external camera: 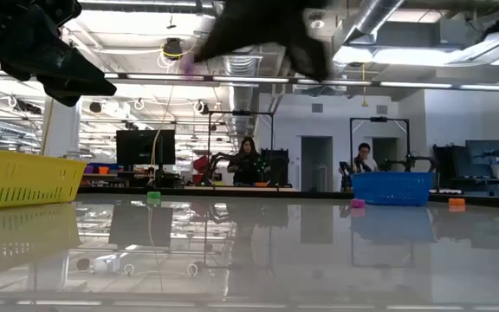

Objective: Sort Halloween decoration
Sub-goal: Put the purple skeleton toy into the blue bin

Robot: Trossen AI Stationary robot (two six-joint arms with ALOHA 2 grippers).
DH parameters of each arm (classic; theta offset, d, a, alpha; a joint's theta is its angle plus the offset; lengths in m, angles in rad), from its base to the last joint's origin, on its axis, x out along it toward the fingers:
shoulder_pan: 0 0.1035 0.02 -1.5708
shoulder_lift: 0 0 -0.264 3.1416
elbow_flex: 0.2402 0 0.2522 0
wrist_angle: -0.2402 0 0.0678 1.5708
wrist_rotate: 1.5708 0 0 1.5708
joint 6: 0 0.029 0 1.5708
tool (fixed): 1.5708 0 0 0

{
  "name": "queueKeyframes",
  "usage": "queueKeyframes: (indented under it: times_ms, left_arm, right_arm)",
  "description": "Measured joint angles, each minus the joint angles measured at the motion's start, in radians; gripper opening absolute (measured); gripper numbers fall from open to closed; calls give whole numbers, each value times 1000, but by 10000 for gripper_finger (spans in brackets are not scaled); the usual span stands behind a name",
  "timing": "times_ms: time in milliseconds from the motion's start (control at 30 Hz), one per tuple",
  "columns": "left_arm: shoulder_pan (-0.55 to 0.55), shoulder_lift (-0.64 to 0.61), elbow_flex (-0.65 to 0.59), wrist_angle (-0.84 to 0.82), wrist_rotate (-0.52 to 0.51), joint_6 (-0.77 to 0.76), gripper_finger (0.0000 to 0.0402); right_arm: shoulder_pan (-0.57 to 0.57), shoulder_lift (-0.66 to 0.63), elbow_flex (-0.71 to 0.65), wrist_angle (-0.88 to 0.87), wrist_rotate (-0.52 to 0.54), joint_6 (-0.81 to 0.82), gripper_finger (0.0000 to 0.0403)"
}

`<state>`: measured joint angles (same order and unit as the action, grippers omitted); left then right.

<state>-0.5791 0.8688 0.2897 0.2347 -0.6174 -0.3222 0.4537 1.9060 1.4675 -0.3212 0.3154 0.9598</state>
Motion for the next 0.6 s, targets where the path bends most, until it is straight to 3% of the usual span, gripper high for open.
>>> queueKeyframes:
  times_ms: [100, 200, 400, 600]
  left_arm:
    - [0, 0, 0, -7, -45, -8, 142]
    - [0, 0, 0, -50, -111, -28, 142]
    - [0, -1, 0, -113, -106, -58, 142]
    - [1, -1, 0, -120, -105, -60, 142]
  right_arm:
    - [-63, 30, 3, 236, -1, -200, 23]
    - [-108, 35, 0, 275, -1, -304, 23]
    - [-189, -37, 0, -100, 4, -333, 23]
    - [-287, -126, 0, -547, 117, -308, 23]
